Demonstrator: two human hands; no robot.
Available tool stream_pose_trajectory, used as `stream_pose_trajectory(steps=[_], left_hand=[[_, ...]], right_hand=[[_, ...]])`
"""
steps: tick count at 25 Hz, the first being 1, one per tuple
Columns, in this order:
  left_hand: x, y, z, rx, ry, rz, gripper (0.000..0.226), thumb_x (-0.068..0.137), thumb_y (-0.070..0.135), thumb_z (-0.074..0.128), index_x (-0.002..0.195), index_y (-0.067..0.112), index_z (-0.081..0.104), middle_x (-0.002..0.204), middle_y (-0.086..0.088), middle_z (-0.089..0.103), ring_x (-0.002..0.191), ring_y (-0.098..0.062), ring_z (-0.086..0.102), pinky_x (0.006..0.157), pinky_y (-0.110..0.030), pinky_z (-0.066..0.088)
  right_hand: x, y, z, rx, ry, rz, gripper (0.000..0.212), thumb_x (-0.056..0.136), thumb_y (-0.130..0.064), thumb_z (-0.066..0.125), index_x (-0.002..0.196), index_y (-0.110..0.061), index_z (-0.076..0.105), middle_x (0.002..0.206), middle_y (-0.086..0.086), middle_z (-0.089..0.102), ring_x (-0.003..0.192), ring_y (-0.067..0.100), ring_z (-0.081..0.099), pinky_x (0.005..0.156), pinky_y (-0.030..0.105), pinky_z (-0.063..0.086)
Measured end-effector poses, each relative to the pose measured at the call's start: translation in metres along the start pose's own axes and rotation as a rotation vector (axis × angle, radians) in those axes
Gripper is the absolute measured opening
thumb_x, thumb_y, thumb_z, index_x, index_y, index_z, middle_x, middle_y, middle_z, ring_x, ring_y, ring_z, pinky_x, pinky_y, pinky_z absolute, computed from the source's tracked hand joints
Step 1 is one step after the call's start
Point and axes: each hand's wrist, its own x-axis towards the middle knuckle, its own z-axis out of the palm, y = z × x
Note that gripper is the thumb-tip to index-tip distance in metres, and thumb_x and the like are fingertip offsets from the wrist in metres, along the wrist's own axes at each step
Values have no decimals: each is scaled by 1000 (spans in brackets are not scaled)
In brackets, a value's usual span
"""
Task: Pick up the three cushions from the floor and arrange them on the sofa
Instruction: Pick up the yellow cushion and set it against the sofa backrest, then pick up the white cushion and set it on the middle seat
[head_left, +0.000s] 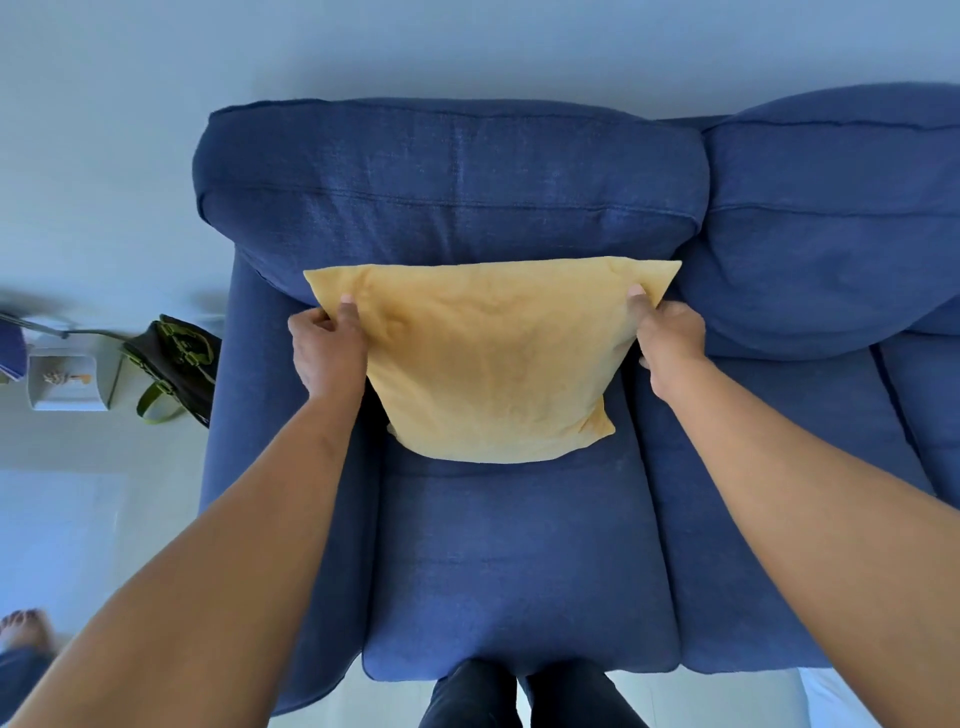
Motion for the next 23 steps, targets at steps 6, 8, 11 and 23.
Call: stream_pose_trajectory(steps=[6, 8, 11, 23], left_hand=[[-75, -17, -10, 257, -157, 164, 30, 107, 37, 48, 108, 13, 64, 85, 8, 62, 90, -24, 65, 67, -33, 44], [-96, -18, -2, 341, -258, 250, 30, 108, 37, 46, 118, 16, 66, 98, 6, 68, 89, -20, 65, 76, -33, 45], [-124, -21, 18, 408, -387, 434, 38, 109, 40, 45, 134, 18, 64, 130, -2, 71, 118, -25, 65, 91, -35, 48], [-324, -47, 119, 695, -903, 1016, 65, 109, 43, 46, 164, 11, 32, 174, -6, 27, 163, -20, 16, 130, -44, 23]], right_hand=[[-61, 21, -34, -182, 16, -143, 48, 104, -38, 57, 109, 9, 63, 86, 21, 61, 84, 32, 56, 79, 40, 50], [-82, 28, -48, -284, 24, -194, 41, 106, -37, 51, 86, -3, 57, 79, 6, 56, 87, 30, 54, 74, 38, 41], [-107, 46, -72, -356, 27, -218, 44, 109, -42, 48, 135, -10, 62, 137, 10, 67, 134, 32, 55, 106, 44, 45], [-178, 196, -267, -656, 313, -101, 78, 109, -54, 39, 167, -7, 18, 178, 14, 7, 166, 29, -2, 129, 60, 14]])
